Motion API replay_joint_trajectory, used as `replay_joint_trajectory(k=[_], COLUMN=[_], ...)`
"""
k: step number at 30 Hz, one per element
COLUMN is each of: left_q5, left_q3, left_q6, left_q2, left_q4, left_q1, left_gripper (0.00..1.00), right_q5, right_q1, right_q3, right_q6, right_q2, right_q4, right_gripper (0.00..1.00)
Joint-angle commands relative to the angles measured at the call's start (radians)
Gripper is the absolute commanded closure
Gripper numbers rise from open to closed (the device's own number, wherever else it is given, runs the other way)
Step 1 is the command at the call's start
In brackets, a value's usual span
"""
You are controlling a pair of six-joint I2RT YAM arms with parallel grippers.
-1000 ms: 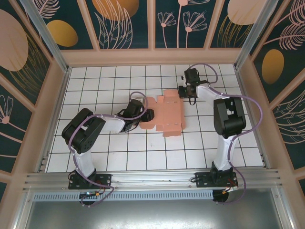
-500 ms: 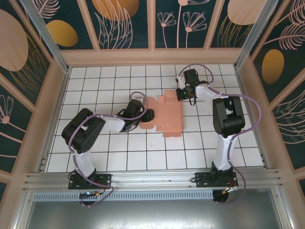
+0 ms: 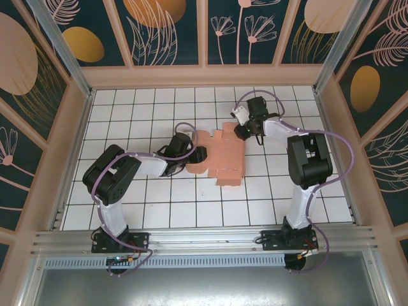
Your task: Fold the paper box
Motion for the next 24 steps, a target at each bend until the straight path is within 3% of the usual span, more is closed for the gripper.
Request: replay_joint_trajectory(k=[1,5,8,12,19,24], left_q5=[0.01,0.011,0.015,0.023,0.029,0.024], left_q3=[0.006,0.005,0.004,0.007,0.006,0.001], left_q6=[0.003,-0.002,0.0,0.001,0.001,0.004], left_q2=[0.018,0.021,0.023,0.03,0.032,0.029], left_q4=[-0.057,-0.057,-0.052,-0.046,-0.04,-0.044], left_q1=[0.005,0.005,0.005,0.006,0.006,0.004], left_gripper=[0.41,0.41,0.4,0.4,0.4,0.4], right_q5=[0.014,-0.01,-0.017,-0.024,-0.033,-0.026], right_q1=[-0.028,-0.117,-0.148,-0.171,-0.151,-0.117], right_q3=[0.038,0.033,-0.027,-0.015,0.063,0.085], right_q6=[0.248,0.702,0.839,0.901,0.873,0.843], right_q2=[-0.07,-0.098,-0.12,-0.071,0.044,0.074], right_q4=[0.049,0.026,0.055,0.011,-0.042,-0.065], right_gripper=[0.66,0.55,0.55,0.56,0.55,0.6])
